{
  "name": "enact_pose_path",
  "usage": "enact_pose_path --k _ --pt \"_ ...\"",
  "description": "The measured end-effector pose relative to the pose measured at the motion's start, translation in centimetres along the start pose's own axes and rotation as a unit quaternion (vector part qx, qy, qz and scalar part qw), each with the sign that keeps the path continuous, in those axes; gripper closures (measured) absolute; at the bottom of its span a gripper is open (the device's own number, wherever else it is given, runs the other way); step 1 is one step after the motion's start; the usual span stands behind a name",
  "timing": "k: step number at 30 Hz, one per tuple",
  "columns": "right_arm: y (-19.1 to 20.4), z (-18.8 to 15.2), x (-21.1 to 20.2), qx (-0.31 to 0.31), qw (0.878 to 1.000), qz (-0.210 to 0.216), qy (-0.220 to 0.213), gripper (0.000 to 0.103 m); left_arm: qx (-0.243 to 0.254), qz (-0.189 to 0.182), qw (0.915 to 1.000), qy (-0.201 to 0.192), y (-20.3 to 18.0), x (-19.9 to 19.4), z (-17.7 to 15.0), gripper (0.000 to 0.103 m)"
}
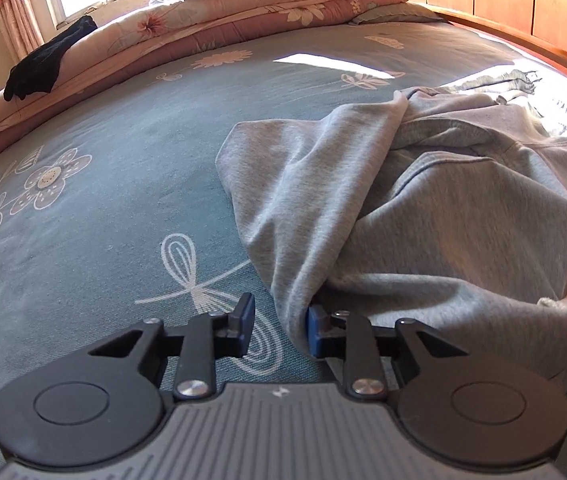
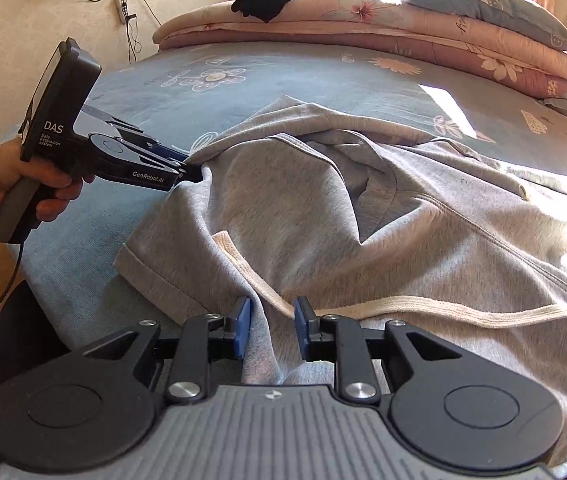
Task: Fold clothes
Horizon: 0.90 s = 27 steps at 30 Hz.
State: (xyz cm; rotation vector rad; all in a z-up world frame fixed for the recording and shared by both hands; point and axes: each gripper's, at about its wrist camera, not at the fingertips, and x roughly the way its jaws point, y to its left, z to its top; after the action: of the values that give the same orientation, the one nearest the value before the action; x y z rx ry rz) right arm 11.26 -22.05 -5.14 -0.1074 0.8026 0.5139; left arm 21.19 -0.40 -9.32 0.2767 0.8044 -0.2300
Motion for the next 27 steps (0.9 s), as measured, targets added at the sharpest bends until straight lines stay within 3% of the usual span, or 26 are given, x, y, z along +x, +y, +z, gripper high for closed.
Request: enact_pose_path --k 2,5,8,10,13,19,22,27 --pt "0.1 0.3 0.1 0.000 1.000 0.002 -0.005 0.072 -0.012 0.009 0.9999 -0.004 0.1 0.1 0.0 0.092" --pt "0.3 0.7 0.2 -0.002 1.000 0.004 -0.013 0.071 -0.028 0.019 0.9993 -0.014 0.4 0.1 0.4 0.098" --pt "0.3 0.6 -0.5 0.002 0.999 0.003 -0.032 0.070 -0.036 0.032 0.9983 -0.032 1.0 -0.1 1.4 0.099" --pt "-0.1 0.5 -0.8 0.014 0.999 -0.003 -0.051 0.057 -0.035 0.047 0.9972 -0.046 1.6 -0.2 2.5 0.099" --pt "-0.6 0.3 -0.3 0.024 0.998 0.003 -0.049 0.057 -0.038 0.061 0.9952 -0.066 2.6 0.1 4.4 0.100" --pt "-1.0 -1.0 2.9 0.031 0.999 -0.003 0.013 0.057 -0.018 0.079 0.9919 -0.098 3.8 0.4 9.0 0.099" --pt "-1.2 -1.5 2.9 0.033 0.999 0.006 0.013 0.056 0.004 0.099 0.9889 -0.111 4.0 1.0 11.0 0.099" --pt "-1.2 -1.6 2.7 0.029 0.999 0.011 0.018 0.057 -0.004 0.129 0.9840 -0.124 5.4 2.4 14.4 0.099"
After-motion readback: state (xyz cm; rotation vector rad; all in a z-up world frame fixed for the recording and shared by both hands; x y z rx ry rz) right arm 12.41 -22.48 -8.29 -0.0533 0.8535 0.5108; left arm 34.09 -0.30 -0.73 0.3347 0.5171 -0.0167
